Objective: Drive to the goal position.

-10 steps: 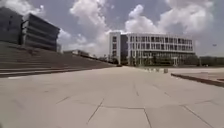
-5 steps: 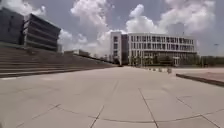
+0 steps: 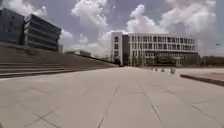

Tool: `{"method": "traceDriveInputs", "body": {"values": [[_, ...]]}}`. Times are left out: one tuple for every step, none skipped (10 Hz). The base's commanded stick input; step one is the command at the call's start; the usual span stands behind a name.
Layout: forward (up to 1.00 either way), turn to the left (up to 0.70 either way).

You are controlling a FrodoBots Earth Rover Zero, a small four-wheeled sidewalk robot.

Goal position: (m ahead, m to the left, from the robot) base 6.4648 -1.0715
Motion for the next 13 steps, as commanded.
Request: {"method": "traceDriveInputs", "body": {"values": [[0.7, 0.01], [0.7, 0.01], [0.7, 0.01], [0.7, 0.01], [0.7, 0.01], [0.7, 0.01], [0.7, 0.01], [0.7, 0.01], [0.7, 0.01], [0.7, 0.01], [0.7, 0.01], [0.7, 0.01], [0.7, 0.01]]}}
